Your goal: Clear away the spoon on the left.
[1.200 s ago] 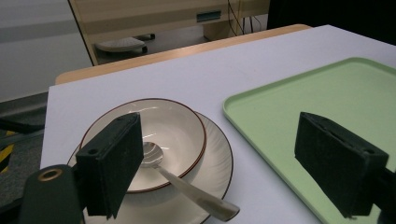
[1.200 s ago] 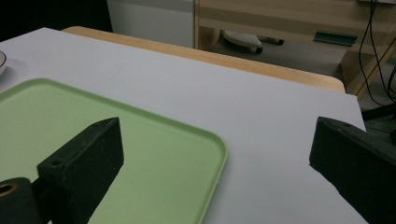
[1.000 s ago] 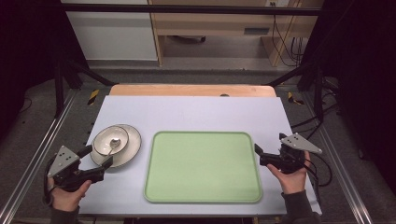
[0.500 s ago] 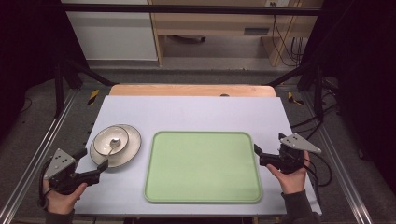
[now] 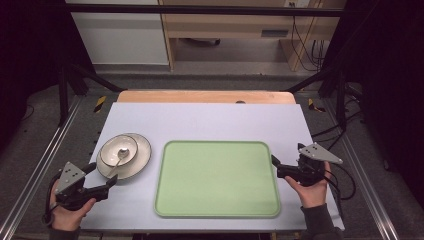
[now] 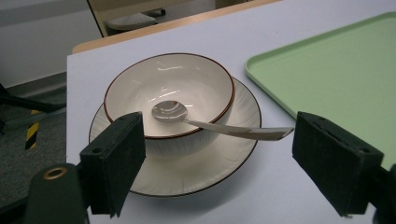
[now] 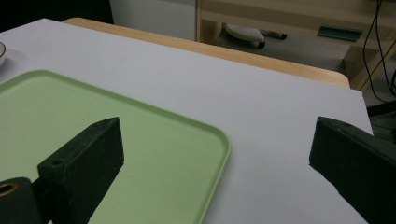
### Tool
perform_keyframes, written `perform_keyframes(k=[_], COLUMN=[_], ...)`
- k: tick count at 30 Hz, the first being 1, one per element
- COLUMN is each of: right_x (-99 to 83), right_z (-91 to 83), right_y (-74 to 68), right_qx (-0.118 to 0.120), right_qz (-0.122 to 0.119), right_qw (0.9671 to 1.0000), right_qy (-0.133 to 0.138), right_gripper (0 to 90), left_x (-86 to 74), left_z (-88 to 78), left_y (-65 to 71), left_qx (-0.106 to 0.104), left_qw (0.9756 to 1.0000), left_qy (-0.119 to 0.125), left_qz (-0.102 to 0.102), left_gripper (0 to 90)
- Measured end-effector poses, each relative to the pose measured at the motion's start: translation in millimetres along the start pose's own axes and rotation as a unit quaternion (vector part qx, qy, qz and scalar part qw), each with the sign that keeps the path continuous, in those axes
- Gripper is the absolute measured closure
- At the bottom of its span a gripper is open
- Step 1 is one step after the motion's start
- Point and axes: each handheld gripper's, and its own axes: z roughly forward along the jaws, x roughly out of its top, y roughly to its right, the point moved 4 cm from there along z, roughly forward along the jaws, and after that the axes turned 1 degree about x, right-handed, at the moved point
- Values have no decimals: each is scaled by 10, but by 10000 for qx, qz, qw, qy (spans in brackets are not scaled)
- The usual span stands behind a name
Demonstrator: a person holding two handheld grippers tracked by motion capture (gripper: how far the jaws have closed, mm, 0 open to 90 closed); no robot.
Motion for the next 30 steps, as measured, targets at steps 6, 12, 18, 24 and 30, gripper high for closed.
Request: perform_keyframes(k=[6, 12, 18, 24, 30], right_x=[-3, -13, -15, -20, -24], right_z=[5, 27, 30, 39, 46], right_y=[-2, -19, -21, -26, -30], right_qx=[9, 32, 31, 46, 59], right_qz=[-15, -24, -21, -47, -56], right_qw=[10000, 10000, 10000, 9999, 9999], right_qy=[-14, -60, -78, -104, -125], right_gripper=[34, 35, 35, 35, 35], left_x=[-14, -27, -26, -31, -30], left_z=[28, 70, 85, 105, 109], left_y=[33, 63, 83, 103, 106], left_qx=[-5, 28, 88, 82, 157], left_qw=[9999, 9996, 9994, 9992, 9991], left_qy=[-35, -127, -137, -194, -198], left_qz=[102, 246, 319, 337, 338], left_gripper=[255, 363, 461, 557, 627])
